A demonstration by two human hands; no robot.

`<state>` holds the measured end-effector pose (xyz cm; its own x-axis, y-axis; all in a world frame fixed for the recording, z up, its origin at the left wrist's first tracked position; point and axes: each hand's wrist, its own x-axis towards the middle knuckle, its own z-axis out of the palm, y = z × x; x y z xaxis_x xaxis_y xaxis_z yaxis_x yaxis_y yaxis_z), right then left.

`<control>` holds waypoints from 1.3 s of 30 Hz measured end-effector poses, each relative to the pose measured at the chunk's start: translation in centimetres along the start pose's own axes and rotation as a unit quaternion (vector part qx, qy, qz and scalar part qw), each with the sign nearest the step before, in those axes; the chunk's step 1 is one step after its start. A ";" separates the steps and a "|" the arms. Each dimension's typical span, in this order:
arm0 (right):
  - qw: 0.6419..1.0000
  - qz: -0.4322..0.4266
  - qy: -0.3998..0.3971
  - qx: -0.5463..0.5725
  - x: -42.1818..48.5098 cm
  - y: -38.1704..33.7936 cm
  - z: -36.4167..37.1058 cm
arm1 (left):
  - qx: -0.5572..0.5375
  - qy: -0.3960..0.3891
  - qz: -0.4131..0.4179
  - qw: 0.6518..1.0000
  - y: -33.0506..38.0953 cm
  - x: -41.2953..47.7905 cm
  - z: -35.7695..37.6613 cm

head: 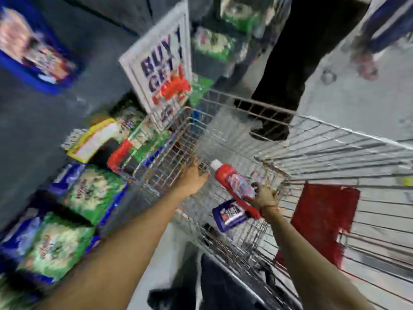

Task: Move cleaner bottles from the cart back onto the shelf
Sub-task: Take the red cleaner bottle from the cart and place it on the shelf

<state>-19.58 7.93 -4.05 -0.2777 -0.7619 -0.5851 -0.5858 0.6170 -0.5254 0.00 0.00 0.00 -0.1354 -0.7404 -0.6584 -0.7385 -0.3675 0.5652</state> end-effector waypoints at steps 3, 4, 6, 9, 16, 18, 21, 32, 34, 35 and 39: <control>0.999 0.012 0.011 -0.034 2.5 2.0 0.4 | -0.031 -0.049 -0.070 0.996 -0.4 4.3 3.5; 0.998 0.028 -0.008 -0.055 3.2 2.8 0.7 | -0.046 -0.055 -0.089 0.993 -0.3 5.0 4.5; 0.990 0.049 -0.058 -0.118 4.3 4.7 1.8 | -0.074 -0.056 -0.089 0.992 0.2 6.3 6.8; 0.986 0.055 -0.042 -0.152 5.4 6.6 3.2 | -0.170 -0.062 -0.140 0.974 -0.1 8.2 10.3; 0.992 0.049 -0.036 -0.106 4.1 6.6 4.1 | -0.425 -0.073 -0.251 0.867 -0.3 9.0 12.2; 0.995 0.042 -0.036 -0.086 3.1 5.4 4.0 | -0.461 -0.067 -0.242 0.851 -0.6 9.0 11.2; 0.998 0.019 -0.021 -0.051 1.7 2.7 3.2 | -0.475 -0.058 -0.226 0.848 -0.1 8.2 8.5; 0.984 -0.158 0.019 0.084 -5.5 -9.2 1.2 | -0.582 0.011 0.005 0.813 2.1 0.1 -4.5; 0.975 -0.203 -0.004 0.090 -7.0 -11.4 0.4 | -0.590 0.029 0.039 0.806 1.9 -2.1 -7.1; 0.970 -0.225 -0.017 0.087 -7.9 -12.6 0.0 | -0.597 0.042 0.054 0.800 1.7 -3.1 -8.2; 0.951 -0.273 -0.102 0.102 -12.0 -17.1 -0.2 | -0.597 0.105 0.093 0.790 0.8 -9.3 -13.4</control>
<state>-6.35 6.48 12.08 0.1921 -0.9383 -0.2876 -0.4348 0.1814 -0.8821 9.48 -0.92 13.25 0.0374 -0.8754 -0.4820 0.4473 -0.4167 0.7914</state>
